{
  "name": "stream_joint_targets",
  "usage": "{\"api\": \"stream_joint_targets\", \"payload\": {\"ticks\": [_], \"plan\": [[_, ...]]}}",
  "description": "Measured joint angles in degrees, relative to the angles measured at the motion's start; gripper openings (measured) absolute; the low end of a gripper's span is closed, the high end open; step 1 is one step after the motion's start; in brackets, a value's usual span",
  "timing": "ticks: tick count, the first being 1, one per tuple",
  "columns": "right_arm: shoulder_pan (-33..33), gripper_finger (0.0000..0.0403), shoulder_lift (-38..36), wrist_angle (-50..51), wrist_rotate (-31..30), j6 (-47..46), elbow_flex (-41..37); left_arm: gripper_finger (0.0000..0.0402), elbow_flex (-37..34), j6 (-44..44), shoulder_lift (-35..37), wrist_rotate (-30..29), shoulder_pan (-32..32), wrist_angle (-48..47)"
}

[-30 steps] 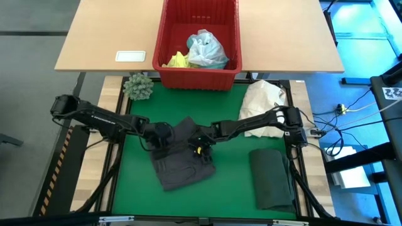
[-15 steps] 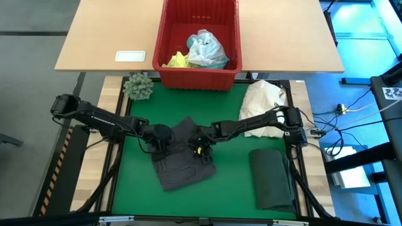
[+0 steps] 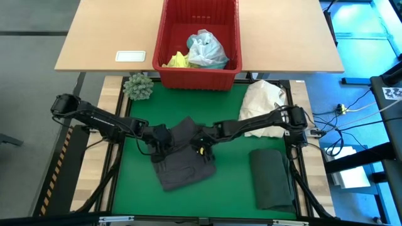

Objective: Fold Laundry from Bin
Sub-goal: Fold the gray short

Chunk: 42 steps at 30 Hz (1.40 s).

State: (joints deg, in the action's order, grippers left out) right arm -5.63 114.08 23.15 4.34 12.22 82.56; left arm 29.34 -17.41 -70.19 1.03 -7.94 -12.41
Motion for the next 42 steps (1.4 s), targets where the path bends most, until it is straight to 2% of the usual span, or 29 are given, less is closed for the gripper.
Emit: {"api": "stream_joint_targets", "payload": {"ticks": [3, 14, 20, 23, 26, 29, 31, 36, 42], "plan": [[0.32, 0.0195, -0.91, 2.55, -3.55, 1.63, 0.0, 0.0002, -0.02, -0.24, 0.0, -0.05, -0.29, 0.04], [0.81, 0.0195, -1.11, 2.33, -0.56, 7.47, 0.0, 0.0, -0.02, -1.36, 0.0, -0.03, -2.41, 0.12], [2.48, 0.0188, -0.82, 2.46, 5.92, 7.81, 0.0, 0.0, -0.02, -1.75, 0.0, 2.5, -3.21, 0.0], [2.74, 0.0159, -0.76, 3.95, 7.78, 10.08, 0.0, 0.0, -0.02, -2.17, 0.0, 3.04, -3.59, -0.73], [2.67, 0.0102, -0.74, 4.57, 7.8, 11.99, 0.0, 0.0, -0.02, -3.14, 0.0, 3.13, -3.95, -1.99], [2.64, 0.0029, -0.74, 4.66, 8.26, 13.37, 0.0, 0.0, -0.02, -3.53, 0.0, 3.15, -4.41, -2.89], [2.67, 0.001, -0.73, 5.41, 7.91, 13.74, -0.01, 0.0, -0.02, -3.85, 0.0, 3.15, -4.69, -3.31], [2.67, 0.0049, -0.73, 3.49, 2.64, 12.07, -0.02, 0.0, -0.02, -4.5, 0.0, 3.13, -4.92, -3.55], [2.67, 0.0112, -1.0, 4.8, 2.26, 11.53, 1.77, 0.0, -0.02, -3.5, 0.55, 3.0, -3.44, -3.59]]}}
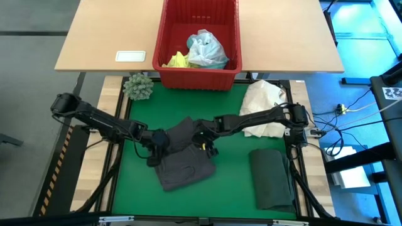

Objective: Fold Laundry from Bin
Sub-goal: Fold the gray short

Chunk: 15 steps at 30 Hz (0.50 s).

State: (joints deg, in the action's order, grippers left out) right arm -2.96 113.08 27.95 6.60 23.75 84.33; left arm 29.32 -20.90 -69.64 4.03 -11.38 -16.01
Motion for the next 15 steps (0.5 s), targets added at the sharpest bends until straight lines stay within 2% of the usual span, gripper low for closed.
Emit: {"api": "stream_joint_targets", "payload": {"ticks": [7, 11, 15], "plan": [[0.48, 0.0189, 0.28, 4.8, 0.97, -1.28, 4.69, 0.0025, 0.0, 3.4, 3.3, -0.11, 4.01, -2.58], [2.5, 0.0216, 0.3, 5.66, 6.85, -1.25, 5.14, 0.0057, 0.0, 6.42, 5.73, 0.03, 7.14, -5.16], [5.01, 0.0228, 0.33, 6.15, 11.39, 0.02, 5.14, 0.0095, 0.0, 9.07, 5.21, 2.1, 10.96, -7.96]]}}
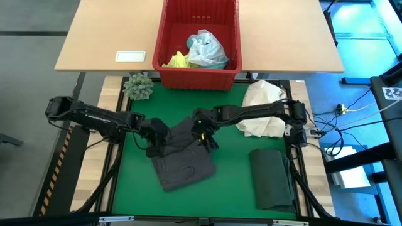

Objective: Fold Laundry from Bin
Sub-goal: Fold the gray short

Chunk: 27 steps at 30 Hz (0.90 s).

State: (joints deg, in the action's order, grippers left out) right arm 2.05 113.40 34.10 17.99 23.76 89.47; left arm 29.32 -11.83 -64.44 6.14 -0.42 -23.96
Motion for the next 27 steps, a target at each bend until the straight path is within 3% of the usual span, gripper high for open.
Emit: {"api": "stream_joint_targets", "payload": {"ticks": [7, 18, 27], "plan": [[2.7, 0.023, 0.0, 0.32, 3.64, 1.11, -0.04, 0.0139, 0.02, 4.86, -4.46, 8.8, 5.95, 2.81], [1.63, 0.023, 0.0, 0.12, 5.18, 0.72, -0.07, 0.0143, 0.04, 2.98, -6.5, 22.31, 5.93, 7.08], [1.61, 0.023, 0.0, -1.24, 5.21, 2.05, -0.07, 0.0143, 0.04, 0.24, -6.5, 19.17, 5.92, 7.36]]}}
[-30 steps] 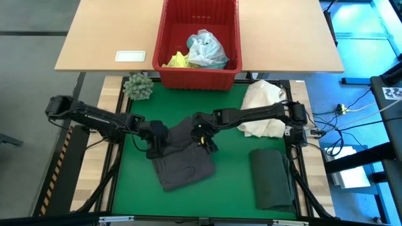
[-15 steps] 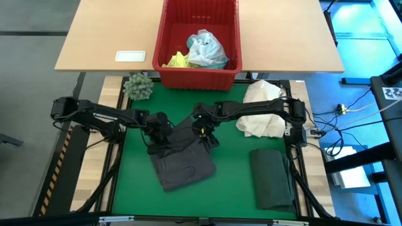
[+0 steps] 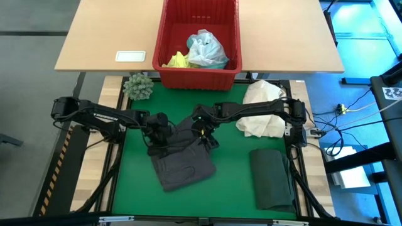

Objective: Fold Laundry from Bin
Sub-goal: Fold the gray short

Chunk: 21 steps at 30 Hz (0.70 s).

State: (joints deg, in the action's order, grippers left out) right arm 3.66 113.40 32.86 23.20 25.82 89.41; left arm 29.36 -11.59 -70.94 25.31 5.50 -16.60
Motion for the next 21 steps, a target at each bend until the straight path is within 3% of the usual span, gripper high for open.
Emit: {"api": "stream_joint_targets", "payload": {"ticks": [8, 21], "plan": [[-0.37, 0.023, 2.26, -0.27, 2.74, 0.12, 0.0, 0.0143, 0.0, -1.25, 0.0, -2.34, -0.03, 0.36], [-0.68, 0.023, 6.52, 0.31, 2.38, 0.72, 0.0, 0.0143, 0.0, -0.11, 0.0, -4.62, -1.07, 0.89]]}}
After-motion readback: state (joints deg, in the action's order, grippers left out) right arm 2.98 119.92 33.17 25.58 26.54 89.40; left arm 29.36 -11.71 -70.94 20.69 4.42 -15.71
